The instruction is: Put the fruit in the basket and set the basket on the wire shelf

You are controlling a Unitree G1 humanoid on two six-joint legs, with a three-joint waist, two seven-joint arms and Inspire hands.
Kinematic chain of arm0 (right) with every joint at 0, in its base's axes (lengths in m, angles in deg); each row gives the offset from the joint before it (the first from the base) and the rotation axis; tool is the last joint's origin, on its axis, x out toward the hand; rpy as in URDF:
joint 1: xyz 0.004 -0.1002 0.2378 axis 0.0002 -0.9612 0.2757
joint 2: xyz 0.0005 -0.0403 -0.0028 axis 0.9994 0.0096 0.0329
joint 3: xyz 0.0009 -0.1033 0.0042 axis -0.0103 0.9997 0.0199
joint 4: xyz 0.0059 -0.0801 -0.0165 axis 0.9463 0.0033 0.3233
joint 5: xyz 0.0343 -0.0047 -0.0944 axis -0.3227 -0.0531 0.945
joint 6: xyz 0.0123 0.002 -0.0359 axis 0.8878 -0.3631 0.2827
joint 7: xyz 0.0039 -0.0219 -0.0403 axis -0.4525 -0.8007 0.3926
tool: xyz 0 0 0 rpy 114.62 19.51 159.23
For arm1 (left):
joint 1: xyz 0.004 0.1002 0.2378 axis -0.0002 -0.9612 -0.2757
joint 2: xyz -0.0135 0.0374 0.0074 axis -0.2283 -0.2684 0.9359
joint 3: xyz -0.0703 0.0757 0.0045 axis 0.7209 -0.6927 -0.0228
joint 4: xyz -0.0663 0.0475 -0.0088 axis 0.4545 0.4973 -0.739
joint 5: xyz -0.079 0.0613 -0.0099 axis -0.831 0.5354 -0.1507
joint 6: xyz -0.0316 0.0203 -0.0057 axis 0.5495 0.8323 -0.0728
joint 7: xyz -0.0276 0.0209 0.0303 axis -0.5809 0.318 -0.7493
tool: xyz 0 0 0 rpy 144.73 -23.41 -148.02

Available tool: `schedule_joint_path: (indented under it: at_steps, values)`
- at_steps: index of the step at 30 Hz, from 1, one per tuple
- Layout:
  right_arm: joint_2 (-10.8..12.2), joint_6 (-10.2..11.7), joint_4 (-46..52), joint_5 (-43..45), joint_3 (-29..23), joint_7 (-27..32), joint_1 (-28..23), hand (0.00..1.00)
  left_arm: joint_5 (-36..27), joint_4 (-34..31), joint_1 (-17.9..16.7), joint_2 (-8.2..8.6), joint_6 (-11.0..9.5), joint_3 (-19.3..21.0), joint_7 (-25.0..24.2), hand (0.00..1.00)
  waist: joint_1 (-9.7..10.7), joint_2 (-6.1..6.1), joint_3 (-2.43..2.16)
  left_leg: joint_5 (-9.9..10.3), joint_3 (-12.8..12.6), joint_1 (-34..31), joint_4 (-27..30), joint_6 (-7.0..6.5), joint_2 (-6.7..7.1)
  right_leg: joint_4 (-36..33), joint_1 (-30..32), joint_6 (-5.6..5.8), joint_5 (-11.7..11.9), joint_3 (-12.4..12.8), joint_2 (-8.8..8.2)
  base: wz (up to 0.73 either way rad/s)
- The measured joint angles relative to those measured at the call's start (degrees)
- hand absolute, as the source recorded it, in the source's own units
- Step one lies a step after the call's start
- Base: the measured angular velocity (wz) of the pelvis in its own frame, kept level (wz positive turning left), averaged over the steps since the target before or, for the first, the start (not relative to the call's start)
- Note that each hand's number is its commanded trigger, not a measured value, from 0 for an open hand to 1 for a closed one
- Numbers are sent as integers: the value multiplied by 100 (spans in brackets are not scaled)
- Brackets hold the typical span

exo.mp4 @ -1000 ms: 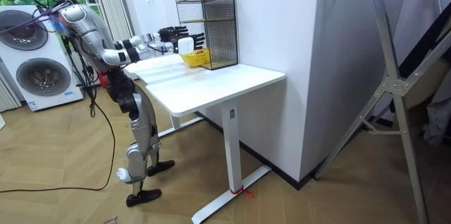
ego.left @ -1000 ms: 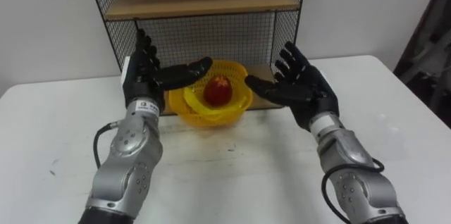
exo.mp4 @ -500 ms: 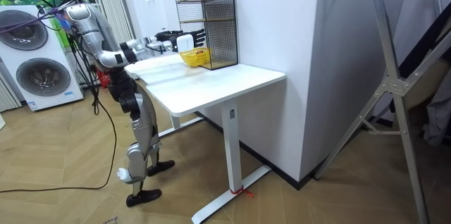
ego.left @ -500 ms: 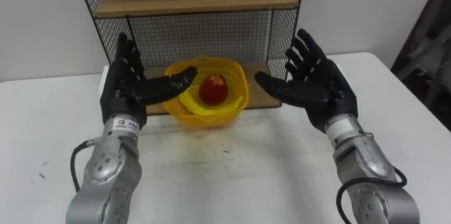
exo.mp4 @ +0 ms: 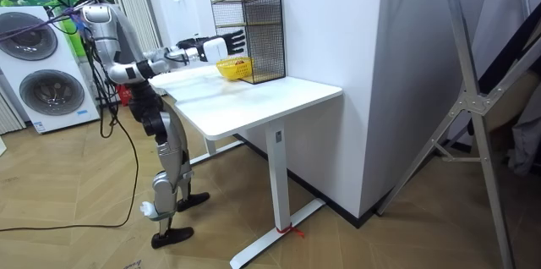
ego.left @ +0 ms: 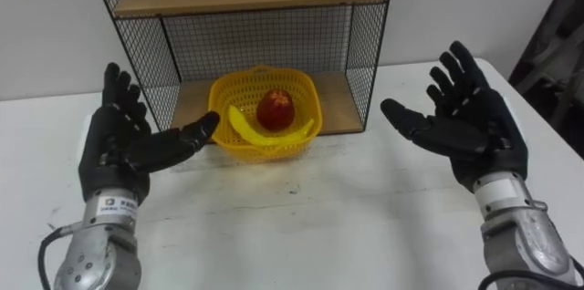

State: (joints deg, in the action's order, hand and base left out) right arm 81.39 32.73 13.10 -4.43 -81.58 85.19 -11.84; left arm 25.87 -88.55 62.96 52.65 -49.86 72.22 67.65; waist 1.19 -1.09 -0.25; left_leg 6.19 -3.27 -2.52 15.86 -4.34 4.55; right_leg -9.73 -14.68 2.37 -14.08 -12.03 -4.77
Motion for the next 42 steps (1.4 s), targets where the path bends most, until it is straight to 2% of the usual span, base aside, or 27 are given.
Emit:
schedule_joint_path:
  at_steps: [1, 3, 6, 9, 11, 12, 13, 15, 16, 18, 19, 20, 21, 25, 27, 30, 33, 36, 38, 40, 42]
  values:
    - [0, 73, 2, 43, -27, 19, -1, 0, 16, 0, -2, 0, -47, 60, 4, 0, -8, -5, 2, 0, 14, -8, 8, 0, 3, -3, 0, 0, 0, -16, 2, 8]
    - [-1, 320, 8, 246, -153, 161, -3, 0, 36, -17, -2, 0, -333, 299, 94, 0, -25, -6, 1, 7, 36, -64, 61, -2, 7, -16, 25, -1, 1, -41, 18, 7]
    - [-4, 553, 17, 305, -333, 390, -60, 0, 57, -276, -94, 15, -584, 585, 314, 0, -49, -3, 1, 6, 49, -106, 82, 0, 11, -11, 62, -5, 16, -41, 37, 0]
    - [-10, 829, 119, 624, -820, 910, -161, 0, 442, -658, -210, 15, -1111, 1157, 873, 0, -95, 23, -11, 0, 90, -138, 85, 7, 6, -3, 89, -6, 17, -73, 41, 5]
    - [-21, 982, 265, 630, -1124, 1245, -301, 0, 523, -699, -227, 28, -1333, 1471, 1181, 0, -195, 53, -11, -5, 91, -136, 77, 14, 15, 5, 102, -5, 16, -77, 41, 0]
    - [-36, 1035, 298, 646, -1206, 1392, -324, 0, 578, -714, -261, 34, -1382, 1600, 1324, 0, -230, 67, -11, -6, 95, -137, 75, 16, 18, 5, 106, -3, 11, -76, 41, -6]
    - [-68, 1126, 315, 723, -1420, 1687, -339, 0, 723, -772, -346, 31, -1433, 1897, 1617, 0, -253, 37, 4, -7, 97, -163, 83, 17, 25, 17, 126, -10, -16, -82, 37, 0]
    - [-301, 1276, 334, 827, -1954, 2308, -483, 0, 801, -841, -390, 12, -1576, 2544, 2249, 0, -318, 68, -18, -15, 120, -228, 140, 23, 46, 20, 167, -17, -76, -143, 20, 8]
    - [-366, 1304, 336, 826, -2101, 2453, -506, 0, 800, -869, -427, 12, -1623, 2742, 2411, 0, -320, 68, -17, -15, 132, -244, 151, 21, 51, 15, 176, -16, -79, -164, 16, 11]
    - [-497, 1544, 384, 830, -2732, 3105, -671, 0, 804, -905, -653, -15, -1833, 3501, 3096, 0, -314, 53, -10, -28, 186, -290, 140, -4, 98, 2, 214, 3, -118, -224, -14, 12]
    - [-519, 1602, 378, 830, -2882, 3280, -705, 0, 802, -904, -685, -19, -1863, 3661, 3270, 0, -317, 51, -8, -25, 189, -298, 138, -7, 103, 0, 225, 3, -125, -224, -20, 7]
    - [-588, 1683, 305, 830, -3159, 3599, -726, 0, 797, -903, -701, -43, -1884, 4003, 3605, 0, -334, 58, -12, -21, 188, -320, 139, -9, 96, -9, 248, 4, -139, -221, -23, 0]
    - [-677, 1699, 213, 828, -3341, 3909, -736, 0, 795, -899, -723, -123, -1901, 4290, 3945, 0, -338, 61, -12, -21, 187, -340, 139, -7, 104, -17, 270, 3, -143, -221, -21, 0]
    - [-839, 1745, -109, 668, -3767, 4718, -1048, 0, 519, -812, -1048, -446, -1964, 4738, 4617, 0, -329, 43, -19, -14, 210, -391, 133, 5, 112, -19, 293, -12, -172, -305, -37, 7]
    - [-927, 1744, -502, 222, -4079, 5171, -1220, 0, 62, -251, -1114, -697, -1989, 5070, 4970, 0, -335, 49, -26, -7, 199, -465, 148, 18, 107, -56, 376, -37, -197, -310, -47, 2]
    - [-1123, 1744, -1254, -370, -4462, 5842, -1379, 0, -758, 468, -1241, -959, -1992, 5272, 5411, 0, -326, 41, -23, -7, 178, -613, 163, 17, 111, -299, 632, -28, -270, -328, -89, 0]
    - [-1128, 1742, -1711, -678, -4569, 6181, -1436, 0, -1323, 988, -1280, -976, -1998, 5280, 5570, 0, -323, 34, -22, -1, 192, -647, 169, 9, 117, -325, 668, -21, -300, -307, -104, 0]
    - [-1124, 1633, -2778, -1159, -4423, 6257, -1696, 0, -2191, 2120, -1284, -985, -1994, 5094, 5580, 0, -321, 9, -18, 49, 194, -747, 164, 33, 106, -328, 774, -21, -300, -286, -108, 0]
    - [-1110, 1610, -3401, -1584, -4328, 6232, -1757, 0, -2526, 2704, -1290, -983, -1947, 4908, 5541, 0, -322, 3, -19, 59, 190, -767, 162, 21, 107, -324, 776, -20, -299, -278, -115, 0]
    - [-1054, 1611, -4046, -2116, -4207, 6152, -1834, 0, -2849, 3326, -1284, -981, -1855, 4767, 5433, 0, -325, -39, -41, 70, 184, -770, 146, 20, 107, -307, 779, -19, -299, -243, -114, -2]
    - [-818, 1621, -4830, -2777, -4161, 5940, -1977, 0, -3251, 4198, -1292, -965, -1783, 4502, 5251, 0, -331, -58, -58, 84, 181, -760, 138, 25, 107, -306, 775, -17, -297, -232, -118, -2]
